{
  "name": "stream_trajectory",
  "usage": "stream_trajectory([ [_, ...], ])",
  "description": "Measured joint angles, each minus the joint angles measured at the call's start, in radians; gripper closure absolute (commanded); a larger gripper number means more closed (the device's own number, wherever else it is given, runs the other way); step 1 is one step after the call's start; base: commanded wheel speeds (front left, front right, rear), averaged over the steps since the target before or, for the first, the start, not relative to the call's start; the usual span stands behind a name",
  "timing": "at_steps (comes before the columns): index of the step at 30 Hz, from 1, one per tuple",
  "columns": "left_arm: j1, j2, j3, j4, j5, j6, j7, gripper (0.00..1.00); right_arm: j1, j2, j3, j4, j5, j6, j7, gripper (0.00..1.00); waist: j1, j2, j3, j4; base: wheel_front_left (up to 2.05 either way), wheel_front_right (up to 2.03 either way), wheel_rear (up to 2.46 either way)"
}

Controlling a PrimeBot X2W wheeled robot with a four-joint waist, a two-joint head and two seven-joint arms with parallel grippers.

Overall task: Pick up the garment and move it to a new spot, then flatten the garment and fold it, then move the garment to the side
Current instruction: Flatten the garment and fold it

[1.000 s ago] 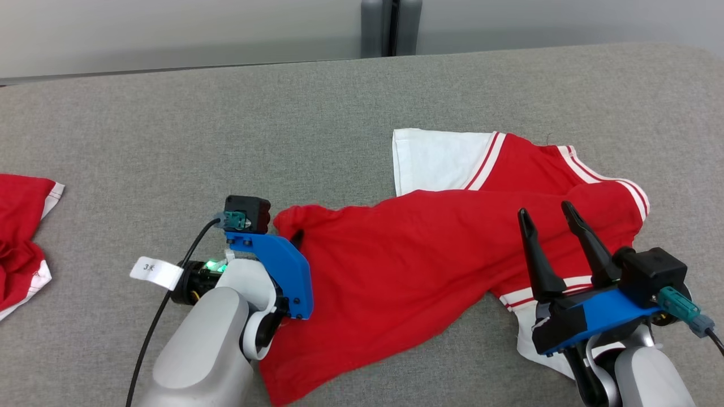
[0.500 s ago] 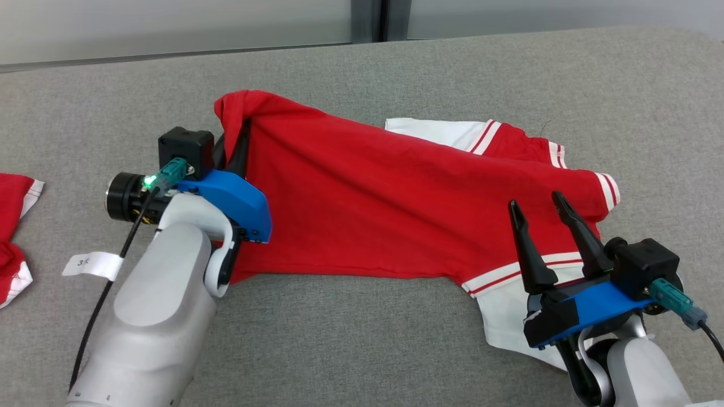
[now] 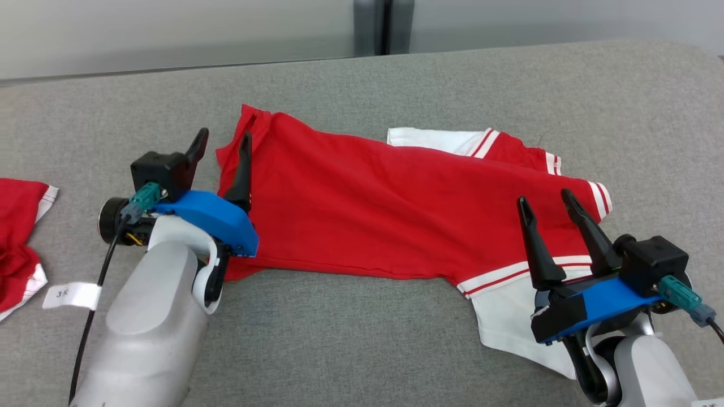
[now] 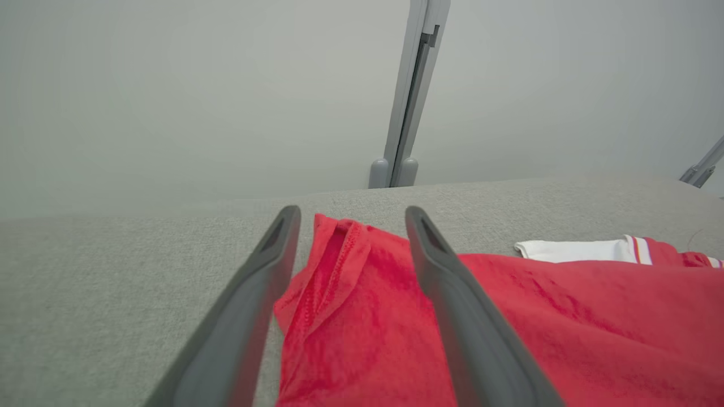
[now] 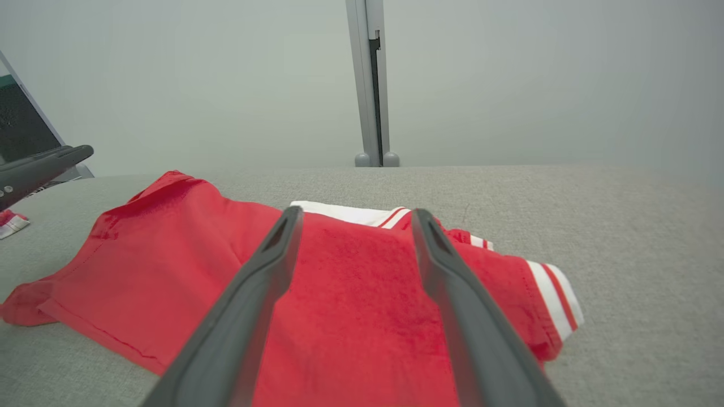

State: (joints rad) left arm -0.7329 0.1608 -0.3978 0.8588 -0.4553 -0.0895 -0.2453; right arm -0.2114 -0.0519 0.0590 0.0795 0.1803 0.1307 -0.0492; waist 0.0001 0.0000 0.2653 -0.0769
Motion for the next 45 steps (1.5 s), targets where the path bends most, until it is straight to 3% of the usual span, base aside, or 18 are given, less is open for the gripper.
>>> stream_trajectory([
  [5,0.079,0.002,0.027,-0.053,-0.017,-0.014,-0.015,0.0,0.01,-0.002,-0.021,0.0,-0.003,0.0,0.005,0.0,-0.0001,0.0,-0.047,0.027,0.0,0.0,0.0],
  [11,0.271,0.006,0.129,-0.295,0.017,0.002,-0.016,0.0,0.05,-0.006,-0.069,0.006,-0.003,0.0,0.05,0.0,-0.0002,0.0001,-0.11,0.057,0.0,0.0,0.0],
  [17,0.416,-0.007,0.2,-0.449,0.057,0.013,-0.016,0.0,0.08,-0.004,-0.1,0.002,0.0,0.0,0.094,0.0,-0.0002,0.0,-0.137,0.069,0.0,0.0,0.0],
  [24,0.561,-0.023,0.256,-0.555,0.097,0.027,-0.016,0.0,0.1,-0.005,-0.165,0.033,0.001,0.0,0.221,0.0,-0.0002,0.0,-0.147,0.079,0.0,0.0,0.0],
  [32,0.561,-0.026,0.262,-0.584,0.12,0.018,-0.016,0.0,-0.019,-0.046,-0.295,0.12,-0.028,0.0,0.389,0.0,-0.0002,0.0,-0.094,0.089,0.0,0.0,0.0],
  [45,0.493,-0.018,0.242,-0.589,0.149,0.001,-0.016,0.0,-0.237,-0.139,-0.262,0.375,-0.034,0.0,0.504,0.0,0.0,0.0001,0.009,0.131,0.0,0.0,0.0],
])
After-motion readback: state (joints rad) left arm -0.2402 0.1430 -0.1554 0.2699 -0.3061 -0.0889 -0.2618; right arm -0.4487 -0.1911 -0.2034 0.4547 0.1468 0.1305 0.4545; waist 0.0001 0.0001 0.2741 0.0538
